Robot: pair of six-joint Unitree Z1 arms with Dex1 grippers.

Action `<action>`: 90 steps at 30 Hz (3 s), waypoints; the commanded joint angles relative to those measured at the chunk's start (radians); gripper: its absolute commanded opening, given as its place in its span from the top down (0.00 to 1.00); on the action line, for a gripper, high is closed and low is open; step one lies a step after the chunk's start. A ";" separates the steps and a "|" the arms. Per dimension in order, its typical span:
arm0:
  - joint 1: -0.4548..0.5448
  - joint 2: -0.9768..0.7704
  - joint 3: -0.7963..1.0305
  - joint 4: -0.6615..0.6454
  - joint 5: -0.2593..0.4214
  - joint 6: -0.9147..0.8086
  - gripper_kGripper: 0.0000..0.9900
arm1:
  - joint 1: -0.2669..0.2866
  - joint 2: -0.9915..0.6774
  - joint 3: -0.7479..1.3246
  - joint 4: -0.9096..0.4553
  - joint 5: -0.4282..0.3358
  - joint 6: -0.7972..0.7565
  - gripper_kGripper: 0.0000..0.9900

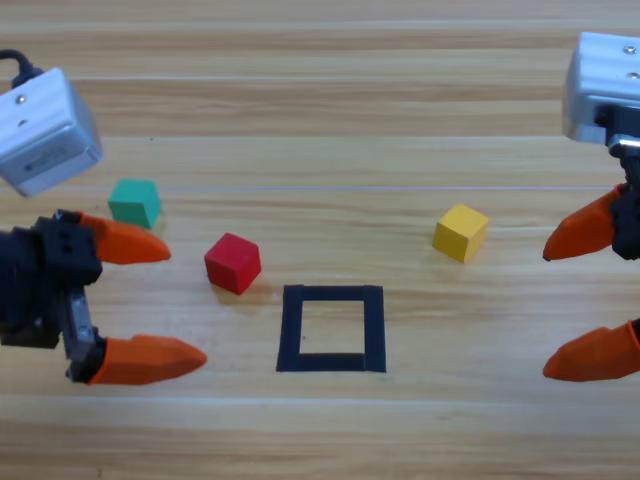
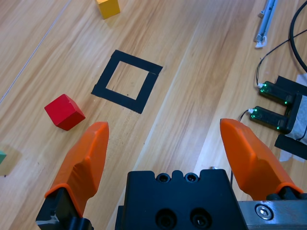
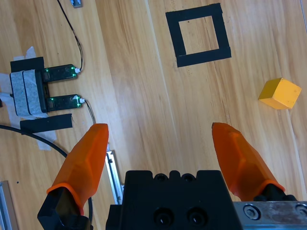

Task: Stack the blocks in the rectangular block: red at the bottom, yellow in the middle, green on top

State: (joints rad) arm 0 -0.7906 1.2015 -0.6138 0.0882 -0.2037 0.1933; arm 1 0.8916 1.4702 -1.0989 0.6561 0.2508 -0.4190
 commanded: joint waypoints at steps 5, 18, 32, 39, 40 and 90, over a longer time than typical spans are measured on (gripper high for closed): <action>-0.021 0.013 -0.004 0.018 -0.002 -0.005 0.00 | 0.021 0.028 0.024 -0.004 0.005 0.005 0.04; -0.021 0.041 -0.026 0.011 0.081 -0.141 0.00 | 0.004 0.122 0.021 -0.214 -0.366 0.353 0.04; 0.068 0.444 -0.379 0.312 0.239 -0.680 0.07 | -0.057 0.314 -0.114 -0.243 -0.564 0.680 0.04; 0.093 0.665 -0.707 0.588 0.265 -0.652 0.07 | -0.063 0.384 -0.197 -0.116 -0.556 0.933 0.03; 0.100 0.688 -0.747 0.624 0.265 -0.647 0.07 | -0.065 0.410 -0.231 -0.081 -0.556 0.977 0.03; 0.197 1.047 -0.903 0.690 0.280 -0.453 0.48 | -0.218 0.878 -0.581 0.077 -0.360 1.592 0.06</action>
State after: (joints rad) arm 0 -0.6404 2.1984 -1.5623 0.7902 0.0778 -0.2738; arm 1 0.6975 2.2817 -1.6786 0.7219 -0.1403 1.1567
